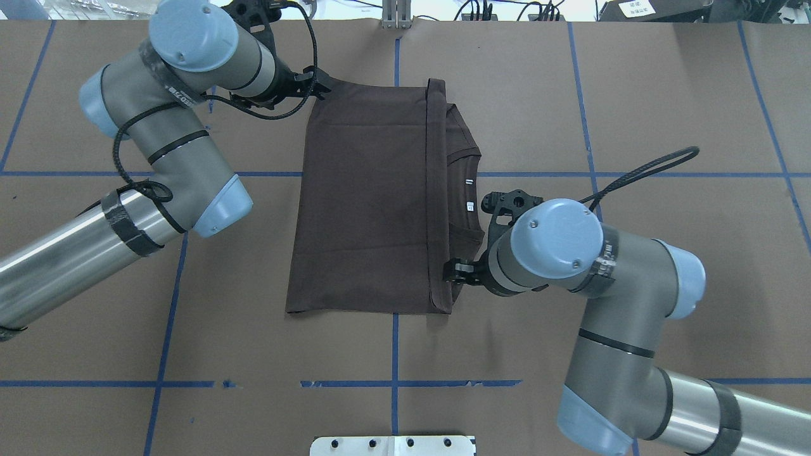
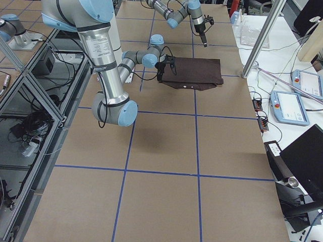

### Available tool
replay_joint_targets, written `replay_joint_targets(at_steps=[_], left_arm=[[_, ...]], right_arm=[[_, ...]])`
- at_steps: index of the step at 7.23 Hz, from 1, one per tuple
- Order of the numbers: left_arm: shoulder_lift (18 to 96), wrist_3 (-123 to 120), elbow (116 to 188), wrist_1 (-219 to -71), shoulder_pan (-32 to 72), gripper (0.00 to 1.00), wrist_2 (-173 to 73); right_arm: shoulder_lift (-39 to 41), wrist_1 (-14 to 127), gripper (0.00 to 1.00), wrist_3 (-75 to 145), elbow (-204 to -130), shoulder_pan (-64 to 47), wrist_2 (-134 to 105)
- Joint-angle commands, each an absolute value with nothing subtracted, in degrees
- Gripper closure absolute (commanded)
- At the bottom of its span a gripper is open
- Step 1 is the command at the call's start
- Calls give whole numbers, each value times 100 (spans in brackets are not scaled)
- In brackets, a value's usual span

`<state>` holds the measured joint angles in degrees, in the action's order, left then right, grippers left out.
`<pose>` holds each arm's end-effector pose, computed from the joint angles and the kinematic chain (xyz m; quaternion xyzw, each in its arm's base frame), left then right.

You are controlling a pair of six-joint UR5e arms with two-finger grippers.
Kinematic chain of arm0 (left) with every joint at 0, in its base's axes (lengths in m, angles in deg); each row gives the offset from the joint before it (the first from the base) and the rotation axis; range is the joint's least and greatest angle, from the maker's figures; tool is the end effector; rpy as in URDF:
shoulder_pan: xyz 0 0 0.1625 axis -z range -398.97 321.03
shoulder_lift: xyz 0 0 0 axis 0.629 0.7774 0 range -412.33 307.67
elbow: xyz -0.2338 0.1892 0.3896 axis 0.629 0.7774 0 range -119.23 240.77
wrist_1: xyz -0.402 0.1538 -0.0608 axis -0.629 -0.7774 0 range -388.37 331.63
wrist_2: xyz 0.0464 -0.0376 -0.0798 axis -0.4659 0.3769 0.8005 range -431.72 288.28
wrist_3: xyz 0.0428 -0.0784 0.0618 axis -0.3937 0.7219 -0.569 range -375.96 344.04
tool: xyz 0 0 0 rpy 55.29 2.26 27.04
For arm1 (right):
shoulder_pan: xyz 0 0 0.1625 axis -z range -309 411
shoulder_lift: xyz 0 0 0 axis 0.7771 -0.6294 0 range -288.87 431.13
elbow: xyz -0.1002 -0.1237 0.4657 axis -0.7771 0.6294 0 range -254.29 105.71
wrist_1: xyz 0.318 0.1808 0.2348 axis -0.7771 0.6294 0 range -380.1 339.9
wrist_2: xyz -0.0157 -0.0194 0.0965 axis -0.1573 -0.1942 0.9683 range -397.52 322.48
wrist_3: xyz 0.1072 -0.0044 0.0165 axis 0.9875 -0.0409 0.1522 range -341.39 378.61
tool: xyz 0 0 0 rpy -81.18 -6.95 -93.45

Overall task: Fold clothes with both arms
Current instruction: 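Move the right gripper to the shirt's side edge near the collar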

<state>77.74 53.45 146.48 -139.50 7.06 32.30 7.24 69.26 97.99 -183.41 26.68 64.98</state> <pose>0.4751 -0.6467 0.2713 0.1700 0.4541 -0.1355 0.8640 -0.5502 -0.3691 0.3130 0.0206 -0.3995 0.0671 0.9140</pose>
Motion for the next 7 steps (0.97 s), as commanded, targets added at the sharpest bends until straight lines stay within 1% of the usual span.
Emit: replay_joint_targets(at_steps=[1,2,4,7], left_arm=[[7433,5303,15174,-13762,699,0,3252],[7415,5303,15183,-13762,699,0,3252],[7415,5303,15226,-13762,699,0,3252],[7371,5312,15218,-13771,682,0,3269]], right_arm=[[1450,7279,0,9710,-17567,2753,6487],[1696,7280,0,9526,-17232,2753,6505],[1900,7280,0,9429,-16791,2797,6557],[1892,7665,0,9165,-16772,2841,6654]])
